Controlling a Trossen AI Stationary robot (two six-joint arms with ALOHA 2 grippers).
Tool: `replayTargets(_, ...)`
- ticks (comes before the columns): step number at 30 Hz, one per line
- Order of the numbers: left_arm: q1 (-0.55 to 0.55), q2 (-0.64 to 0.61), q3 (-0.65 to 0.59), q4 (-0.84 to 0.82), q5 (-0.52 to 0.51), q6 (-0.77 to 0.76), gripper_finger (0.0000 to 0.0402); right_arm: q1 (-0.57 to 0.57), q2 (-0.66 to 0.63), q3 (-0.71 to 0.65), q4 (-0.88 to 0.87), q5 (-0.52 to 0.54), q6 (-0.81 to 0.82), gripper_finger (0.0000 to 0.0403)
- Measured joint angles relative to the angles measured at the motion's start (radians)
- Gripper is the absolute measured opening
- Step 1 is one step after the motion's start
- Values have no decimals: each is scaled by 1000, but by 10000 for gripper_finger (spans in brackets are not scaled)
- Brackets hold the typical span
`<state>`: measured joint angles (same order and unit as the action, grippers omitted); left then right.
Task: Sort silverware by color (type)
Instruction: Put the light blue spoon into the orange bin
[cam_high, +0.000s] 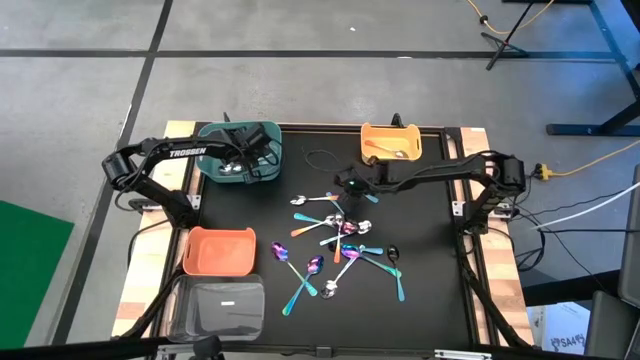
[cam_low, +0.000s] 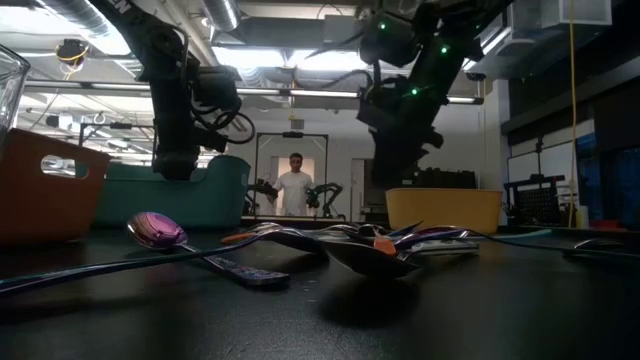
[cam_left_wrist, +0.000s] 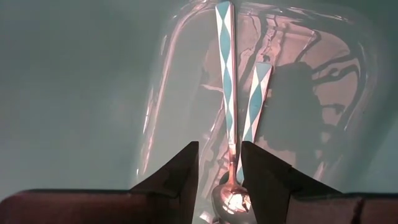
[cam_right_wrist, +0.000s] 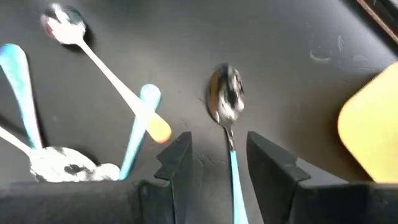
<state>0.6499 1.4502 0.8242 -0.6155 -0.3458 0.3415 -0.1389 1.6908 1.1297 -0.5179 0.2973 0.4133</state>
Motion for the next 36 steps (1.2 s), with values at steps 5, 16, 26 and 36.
replayTargets(5,0,0,0,0,0,-1,114,-13,46,0,-18,0,0,138)
replayTargets(16,-3,-1,0,4,14,-1,114,-75,144,0,-8,-48,0,138)
replayTargets(26,-4,-1,0,4,23,-1,114,-102,166,1,-9,-72,-3,138)
replayTargets(36,-4,-1,0,3,23,-1,114,-104,202,5,-4,-110,-3,138)
